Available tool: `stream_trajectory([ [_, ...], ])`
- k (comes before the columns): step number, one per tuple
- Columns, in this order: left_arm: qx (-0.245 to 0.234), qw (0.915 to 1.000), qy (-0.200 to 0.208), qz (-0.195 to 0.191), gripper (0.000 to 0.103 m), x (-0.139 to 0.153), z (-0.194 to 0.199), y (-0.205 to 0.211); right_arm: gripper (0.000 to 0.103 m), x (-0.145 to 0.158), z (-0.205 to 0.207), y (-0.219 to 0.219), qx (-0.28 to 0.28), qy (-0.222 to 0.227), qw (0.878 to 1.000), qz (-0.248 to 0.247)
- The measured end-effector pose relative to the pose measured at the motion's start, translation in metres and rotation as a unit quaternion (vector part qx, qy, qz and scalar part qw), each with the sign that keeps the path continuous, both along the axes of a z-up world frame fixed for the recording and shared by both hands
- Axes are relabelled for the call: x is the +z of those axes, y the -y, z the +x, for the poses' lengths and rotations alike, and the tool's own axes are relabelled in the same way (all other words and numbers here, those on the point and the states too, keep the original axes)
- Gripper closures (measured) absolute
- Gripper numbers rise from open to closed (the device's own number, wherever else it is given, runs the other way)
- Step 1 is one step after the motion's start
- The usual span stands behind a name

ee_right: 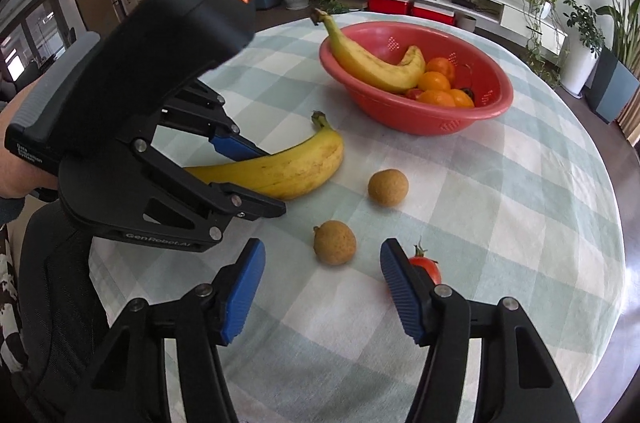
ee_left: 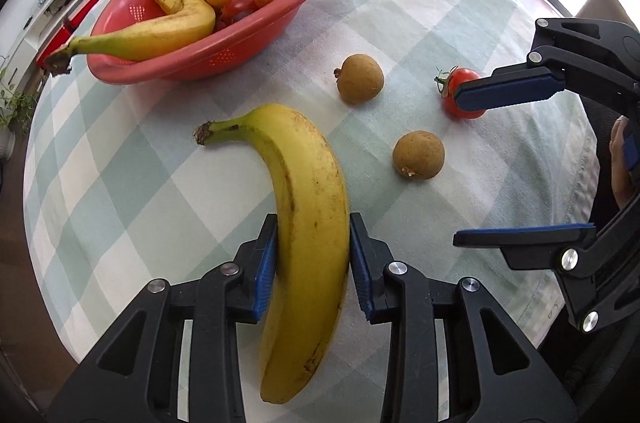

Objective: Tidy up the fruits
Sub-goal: 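Hold the banana in the left tool while the right tool grasps a brown kiwi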

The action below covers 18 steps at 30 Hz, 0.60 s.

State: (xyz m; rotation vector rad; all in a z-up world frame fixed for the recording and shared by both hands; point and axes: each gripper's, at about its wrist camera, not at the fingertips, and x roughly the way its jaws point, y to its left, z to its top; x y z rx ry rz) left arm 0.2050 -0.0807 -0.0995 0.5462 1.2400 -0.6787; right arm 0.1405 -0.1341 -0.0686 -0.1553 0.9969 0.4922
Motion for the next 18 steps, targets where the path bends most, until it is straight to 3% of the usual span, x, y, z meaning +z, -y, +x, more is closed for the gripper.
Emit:
stream_trajectory([
  [7, 0.006, 0.9996, -0.010, 0.025, 0.060, -0.001, 0.005, 0.001, 0.040, -0.012, 0.028, -0.017, 0.023, -0.064, 0.997, -0.042],
  [12, 0.007, 0.9996, -0.021, 0.018, 0.059, -0.003, 0.011, -0.002, 0.053, -0.024, 0.034, -0.015, 0.033, -0.103, 0.993, -0.054],
  [18, 0.017, 0.9996, -0.014, 0.020, 0.058, -0.002, 0.019, 0.002, 0.056, -0.024, 0.033, -0.013, 0.044, -0.097, 0.993, -0.051],
])
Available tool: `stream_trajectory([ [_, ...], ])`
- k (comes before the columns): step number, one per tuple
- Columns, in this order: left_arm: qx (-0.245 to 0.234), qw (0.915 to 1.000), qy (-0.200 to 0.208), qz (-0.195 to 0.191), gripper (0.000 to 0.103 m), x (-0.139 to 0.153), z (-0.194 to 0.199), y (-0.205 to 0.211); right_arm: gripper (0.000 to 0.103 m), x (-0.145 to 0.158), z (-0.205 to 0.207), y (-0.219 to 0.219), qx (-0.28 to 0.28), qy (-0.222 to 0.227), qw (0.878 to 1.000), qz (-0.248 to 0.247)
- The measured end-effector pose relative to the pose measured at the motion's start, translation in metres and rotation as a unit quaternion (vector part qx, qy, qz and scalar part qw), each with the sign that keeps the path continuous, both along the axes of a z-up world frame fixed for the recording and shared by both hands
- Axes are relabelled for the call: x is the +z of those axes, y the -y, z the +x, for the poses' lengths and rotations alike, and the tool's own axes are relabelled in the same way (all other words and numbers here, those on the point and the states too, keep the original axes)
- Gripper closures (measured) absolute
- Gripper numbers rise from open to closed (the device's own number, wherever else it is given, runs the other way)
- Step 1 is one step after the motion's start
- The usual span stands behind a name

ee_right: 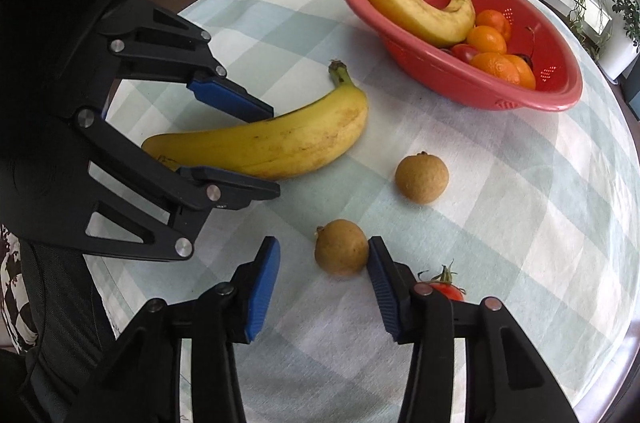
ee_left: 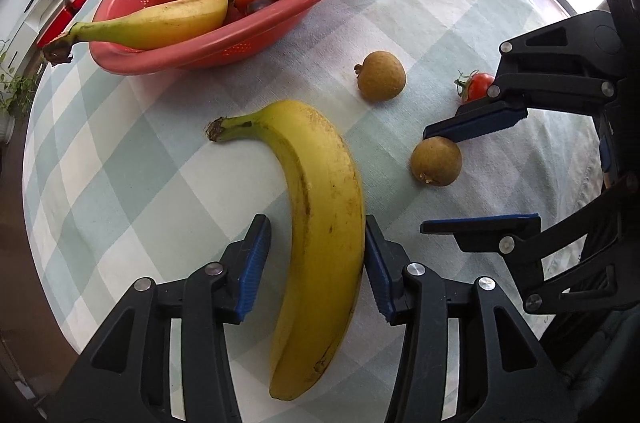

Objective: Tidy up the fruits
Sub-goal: 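Hold the banana in the left tool while the right tool grasps a brown kiwi, then carry the banana and kiwi into the red bowl and open both tools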

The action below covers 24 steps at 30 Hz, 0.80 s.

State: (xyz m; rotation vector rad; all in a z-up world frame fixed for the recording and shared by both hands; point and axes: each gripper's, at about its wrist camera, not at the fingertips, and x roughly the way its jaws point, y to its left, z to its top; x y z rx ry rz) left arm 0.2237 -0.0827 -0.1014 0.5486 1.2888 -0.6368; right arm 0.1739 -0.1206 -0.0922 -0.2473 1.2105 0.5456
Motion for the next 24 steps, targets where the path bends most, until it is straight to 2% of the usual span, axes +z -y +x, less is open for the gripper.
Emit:
stream_trajectory([
  [3, -0.001, 1.0000, 0.008, -0.001, 0.061, 0.000, 0.000, 0.005, 0.064, 0.001, 0.004, 0.003, 0.004, 0.011, 1.000, -0.009],
  [5, -0.003, 0.9999, 0.007, -0.008, 0.072, 0.001, -0.001, 0.007, 0.074, 0.001, 0.003, 0.007, 0.001, 0.017, 1.000, -0.007],
  [13, -0.010, 0.9992, 0.038, -0.007, 0.073, 0.002, -0.011, 0.010, 0.075, 0.002, -0.006, 0.014, -0.016, 0.025, 0.999, 0.018],
  [17, -0.001, 0.9978, 0.059, -0.028, 0.073, 0.007, -0.019, 0.003, 0.075, 0.007, -0.014, 0.020, -0.022, 0.034, 0.999, 0.031],
  [24, 0.021, 0.9962, 0.060, -0.060, 0.073, 0.016, -0.033, -0.015, 0.075, 0.021, -0.026, 0.031, -0.036, 0.044, 0.996, 0.062],
])
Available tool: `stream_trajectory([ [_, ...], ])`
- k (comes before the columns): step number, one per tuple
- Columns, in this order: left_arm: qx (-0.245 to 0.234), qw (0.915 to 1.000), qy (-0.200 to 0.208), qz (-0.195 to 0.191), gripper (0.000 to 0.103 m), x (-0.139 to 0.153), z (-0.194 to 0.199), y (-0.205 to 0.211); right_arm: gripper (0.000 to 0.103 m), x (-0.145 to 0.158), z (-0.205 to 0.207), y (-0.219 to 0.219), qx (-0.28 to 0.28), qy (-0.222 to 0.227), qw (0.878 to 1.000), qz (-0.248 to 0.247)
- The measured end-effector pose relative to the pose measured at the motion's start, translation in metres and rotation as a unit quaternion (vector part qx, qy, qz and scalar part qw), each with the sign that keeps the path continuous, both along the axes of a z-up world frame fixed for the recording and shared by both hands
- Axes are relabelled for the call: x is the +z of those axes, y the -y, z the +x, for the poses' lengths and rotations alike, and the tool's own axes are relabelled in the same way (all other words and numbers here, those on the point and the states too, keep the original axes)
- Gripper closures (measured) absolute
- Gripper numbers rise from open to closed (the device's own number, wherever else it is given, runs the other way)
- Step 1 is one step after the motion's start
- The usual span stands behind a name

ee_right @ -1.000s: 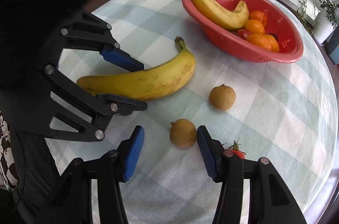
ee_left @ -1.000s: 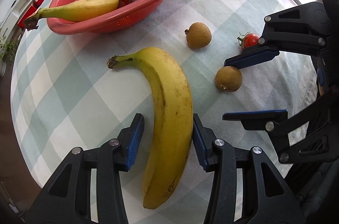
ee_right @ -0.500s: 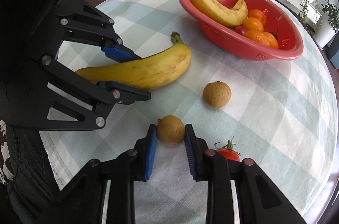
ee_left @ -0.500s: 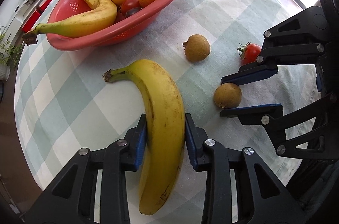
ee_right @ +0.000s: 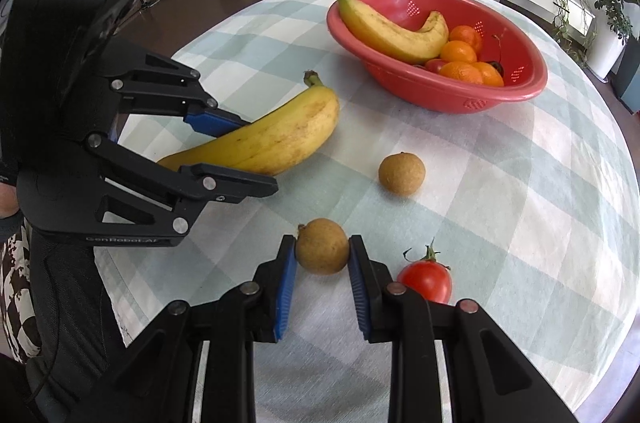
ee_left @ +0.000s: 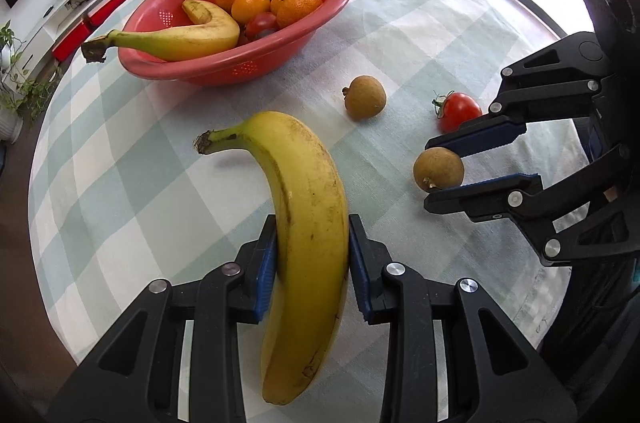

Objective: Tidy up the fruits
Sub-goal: 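Carry the banana and kiwi into the red bowl and open both tools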

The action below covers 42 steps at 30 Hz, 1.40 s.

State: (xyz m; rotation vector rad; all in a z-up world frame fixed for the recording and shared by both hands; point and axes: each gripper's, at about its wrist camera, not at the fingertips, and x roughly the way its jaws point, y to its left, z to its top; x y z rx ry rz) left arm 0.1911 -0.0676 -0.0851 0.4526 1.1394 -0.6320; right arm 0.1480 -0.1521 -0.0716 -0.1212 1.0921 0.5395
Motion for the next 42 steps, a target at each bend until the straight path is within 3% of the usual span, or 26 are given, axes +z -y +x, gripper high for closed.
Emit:
stream_trajectory([
  [11, 0.029, 0.9971, 0.053, -0.046, 0.073, 0.044, -0.020, -0.012, 0.075, 0.028, -0.013, 0.016, -0.021, 0.025, 0.999, 0.034],
  [19, 0.030, 0.9945, 0.077, -0.065, 0.073, 0.068, -0.009, 0.004, 0.075, 0.049, -0.003, 0.027, -0.038, 0.045, 0.997, 0.045],
  [33, 0.040, 0.9914, 0.098, -0.077, 0.073, 0.096, 0.048, 0.027, 0.075, 0.079, 0.049, 0.052, -0.064, 0.079, 0.993, 0.057],
  [42, 0.063, 0.9886, 0.113, -0.078, 0.073, 0.116, 0.111, 0.038, 0.075, 0.085, 0.101, 0.057, -0.079, 0.095, 0.991, 0.050],
])
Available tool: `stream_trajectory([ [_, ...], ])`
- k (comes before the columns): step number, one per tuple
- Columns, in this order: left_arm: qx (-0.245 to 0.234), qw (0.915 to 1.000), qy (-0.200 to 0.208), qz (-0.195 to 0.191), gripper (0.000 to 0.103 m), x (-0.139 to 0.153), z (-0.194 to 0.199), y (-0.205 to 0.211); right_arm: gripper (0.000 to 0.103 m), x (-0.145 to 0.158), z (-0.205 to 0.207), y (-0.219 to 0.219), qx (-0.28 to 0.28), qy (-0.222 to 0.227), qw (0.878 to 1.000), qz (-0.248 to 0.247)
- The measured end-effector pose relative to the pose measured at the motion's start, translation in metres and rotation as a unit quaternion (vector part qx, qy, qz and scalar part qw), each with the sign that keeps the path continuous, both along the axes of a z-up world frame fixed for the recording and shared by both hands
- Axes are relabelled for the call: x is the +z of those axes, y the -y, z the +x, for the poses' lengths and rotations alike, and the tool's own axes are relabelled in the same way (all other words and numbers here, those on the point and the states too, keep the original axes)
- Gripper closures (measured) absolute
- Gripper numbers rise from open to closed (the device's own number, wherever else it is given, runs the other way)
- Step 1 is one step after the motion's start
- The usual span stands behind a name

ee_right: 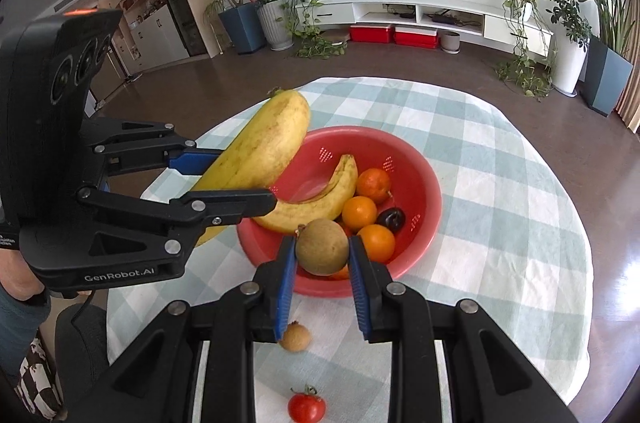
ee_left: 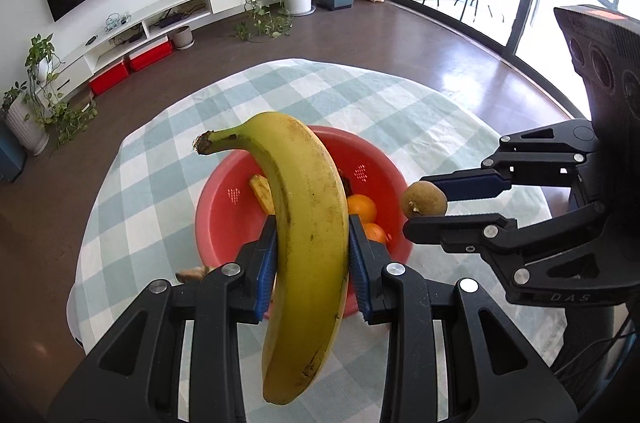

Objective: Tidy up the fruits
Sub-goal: 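Carry the banana and kiwi into the red bowl and open both tools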

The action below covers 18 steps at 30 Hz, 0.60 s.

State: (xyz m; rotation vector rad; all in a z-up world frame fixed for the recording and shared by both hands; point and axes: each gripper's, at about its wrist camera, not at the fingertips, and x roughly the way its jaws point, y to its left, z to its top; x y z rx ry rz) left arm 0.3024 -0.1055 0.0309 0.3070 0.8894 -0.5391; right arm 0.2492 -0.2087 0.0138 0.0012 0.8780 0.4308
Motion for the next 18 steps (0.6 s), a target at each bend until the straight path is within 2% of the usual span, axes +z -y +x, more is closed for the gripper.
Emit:
stream_trajectory([
  [3, 0.007, 1.0000, -0.003, 0.006, 0.073, -0.003, 0.022, 0.005, 0.075, -0.005, 0.017, -0.004, -0.002, -0.001, 1.000, -0.008],
  [8, 0.015, 0.9994, -0.012, 0.028, 0.073, -0.025, 0.044, 0.013, 0.075, -0.023, 0.038, -0.011, -0.004, -0.010, 1.000, -0.029],
  [12, 0.020, 0.9992, -0.021, 0.028, 0.073, -0.036, 0.054, 0.013, 0.075, -0.036, 0.045, -0.004, -0.014, -0.022, 0.999, -0.022],
  [18, 0.021, 0.9976, -0.028, 0.060, 0.073, -0.056, 0.069, 0.025, 0.075, -0.047, 0.051, -0.004, -0.017, -0.032, 0.999, -0.035],
])
